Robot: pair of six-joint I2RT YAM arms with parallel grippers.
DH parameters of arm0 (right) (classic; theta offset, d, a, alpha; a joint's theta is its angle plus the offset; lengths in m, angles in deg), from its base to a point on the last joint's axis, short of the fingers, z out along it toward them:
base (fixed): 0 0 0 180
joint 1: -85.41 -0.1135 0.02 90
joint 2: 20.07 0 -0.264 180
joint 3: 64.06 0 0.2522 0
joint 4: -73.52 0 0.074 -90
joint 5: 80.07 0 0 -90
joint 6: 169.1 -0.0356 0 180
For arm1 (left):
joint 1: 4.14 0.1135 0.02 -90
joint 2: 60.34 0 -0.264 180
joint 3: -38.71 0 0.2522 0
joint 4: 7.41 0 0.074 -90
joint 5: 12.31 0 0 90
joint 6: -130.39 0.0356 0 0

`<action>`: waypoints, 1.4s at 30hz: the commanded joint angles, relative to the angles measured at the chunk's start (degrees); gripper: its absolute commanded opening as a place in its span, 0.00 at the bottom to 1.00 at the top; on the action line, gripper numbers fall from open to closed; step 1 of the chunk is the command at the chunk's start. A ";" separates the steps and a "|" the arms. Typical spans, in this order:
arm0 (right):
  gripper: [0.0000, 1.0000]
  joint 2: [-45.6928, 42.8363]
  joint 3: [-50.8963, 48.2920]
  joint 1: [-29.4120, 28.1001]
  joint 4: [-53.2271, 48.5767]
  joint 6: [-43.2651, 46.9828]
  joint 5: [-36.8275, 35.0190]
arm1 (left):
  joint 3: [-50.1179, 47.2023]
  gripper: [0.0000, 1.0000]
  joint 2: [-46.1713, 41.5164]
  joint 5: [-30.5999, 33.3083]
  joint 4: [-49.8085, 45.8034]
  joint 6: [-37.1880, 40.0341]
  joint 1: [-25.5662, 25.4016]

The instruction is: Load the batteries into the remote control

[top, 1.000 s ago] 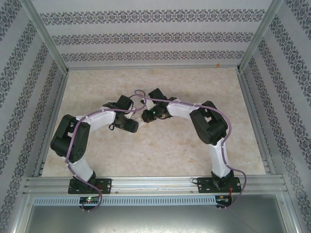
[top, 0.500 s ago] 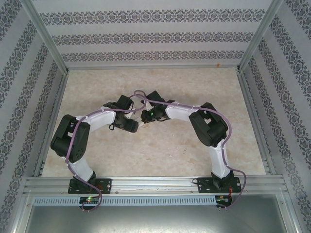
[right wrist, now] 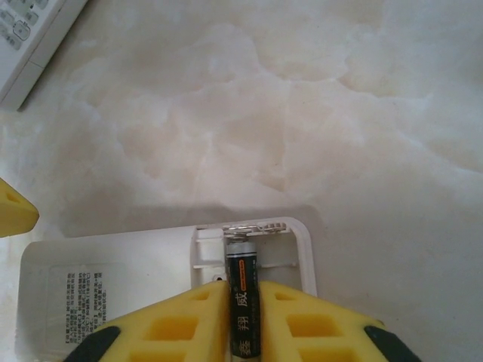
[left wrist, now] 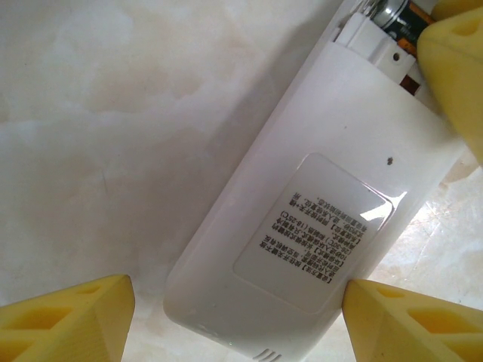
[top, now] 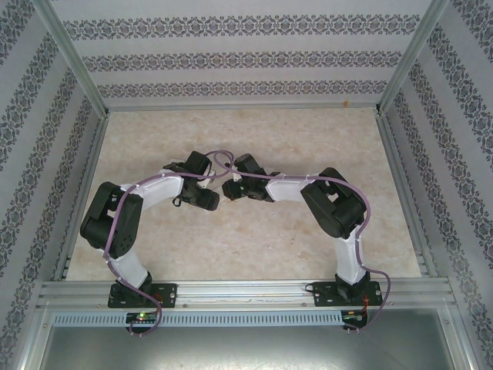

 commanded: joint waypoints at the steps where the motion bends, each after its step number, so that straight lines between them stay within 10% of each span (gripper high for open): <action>1: 0.23 0.74 0.50 -1.25 -6.37 0.07 4.23 | -0.71 0.74 2.93 6.91 -1.49 -0.23 1.29; 14: 0.33 -5.36 1.23 1.18 -10.09 0.50 4.58 | -0.26 0.74 3.10 6.41 -1.51 -0.27 1.32; 42: 0.10 2.32 4.94 1.73 -8.64 -0.65 5.63 | -0.46 0.74 3.20 6.82 -1.65 -0.39 1.27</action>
